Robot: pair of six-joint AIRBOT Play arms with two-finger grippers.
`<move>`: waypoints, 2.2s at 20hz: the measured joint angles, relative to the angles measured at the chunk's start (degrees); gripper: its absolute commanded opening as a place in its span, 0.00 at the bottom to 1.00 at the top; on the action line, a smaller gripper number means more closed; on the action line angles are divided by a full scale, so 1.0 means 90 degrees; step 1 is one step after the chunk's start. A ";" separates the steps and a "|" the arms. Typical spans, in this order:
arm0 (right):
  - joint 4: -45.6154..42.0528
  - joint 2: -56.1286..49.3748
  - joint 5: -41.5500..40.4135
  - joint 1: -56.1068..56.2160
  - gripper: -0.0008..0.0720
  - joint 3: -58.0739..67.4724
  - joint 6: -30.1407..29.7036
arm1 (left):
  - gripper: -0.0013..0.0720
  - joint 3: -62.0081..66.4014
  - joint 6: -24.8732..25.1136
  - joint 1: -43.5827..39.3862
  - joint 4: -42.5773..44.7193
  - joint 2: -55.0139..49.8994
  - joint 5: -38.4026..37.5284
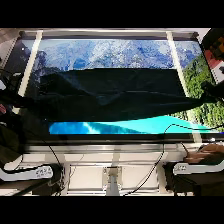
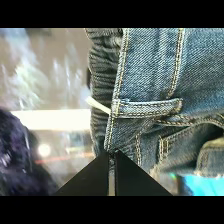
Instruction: Fold the clothes and pants, and hang the long-sleeved shirts on hangers.
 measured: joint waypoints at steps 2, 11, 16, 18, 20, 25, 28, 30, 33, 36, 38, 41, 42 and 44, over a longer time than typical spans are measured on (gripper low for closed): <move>-0.0015 0.0078 -0.0138 -0.0015 0.04 -0.0481 -0.0012 | 0.05 -0.0007 -0.0032 0.0000 0.0000 0.0000 -0.0226; -0.0476 0.0163 -0.1345 -0.0036 0.04 -0.2455 0.0165 | 0.05 -0.0073 0.0153 0.0000 0.0017 0.0002 -0.0576; -0.0767 0.0146 -0.1855 -0.0036 0.04 -0.3026 0.0318 | 0.05 -0.0073 0.0228 0.0000 0.0041 -0.0015 -0.0304; -0.0891 0.0143 -0.2130 -0.0036 0.04 -0.3177 0.0401 | 0.05 -0.0073 0.0238 0.0000 0.0044 -0.0019 -0.0168; -0.1032 0.0143 -0.2511 -0.0036 0.04 -0.3249 0.0529 | 0.06 -0.0073 0.0240 0.0000 0.0044 -0.0022 -0.0073; -0.1246 0.0143 -0.3677 -0.0036 0.04 -0.3313 0.0986 | 0.06 -0.0073 0.0240 -0.0012 0.0007 -0.0063 0.0104; -0.1530 0.0143 -0.4085 -0.0036 0.04 -0.3317 0.1188 | 0.06 -0.0073 0.0243 -0.0041 -0.0024 -0.0158 0.0180; -0.1826 0.0143 -0.4051 -0.0036 0.04 -0.3317 0.1251 | 0.06 -0.0075 0.0243 -0.0061 -0.0034 -0.0228 0.0265; -0.2110 0.0143 -0.3733 -0.0036 0.05 -0.3317 0.1275 | 0.06 -0.0073 0.0243 -0.0080 -0.0034 -0.0289 0.0423; -0.2200 0.0143 -0.3470 -0.0039 0.60 -0.3317 0.1280 | 0.06 -0.0073 0.0243 -0.0092 -0.0010 -0.0313 0.0520; -0.2089 0.0143 -0.3354 -0.0041 0.67 -0.3264 0.1282 | 0.22 -0.0073 0.0245 -0.0095 0.0005 -0.0321 0.0573; -0.1768 0.0143 -0.3300 -0.0041 0.67 -0.2890 0.1282 | 0.75 -0.0073 0.0243 -0.0100 0.0007 -0.0321 0.0704; -0.1654 0.0143 -0.3293 -0.0041 0.67 -0.2698 0.1273 | 0.75 -0.0073 0.0243 -0.0100 0.0005 -0.0321 0.0792; -0.1341 0.0143 -0.3313 -0.0041 0.67 -0.2232 0.1151 | 0.76 -0.0061 0.0240 -0.0100 0.0005 -0.0318 0.0967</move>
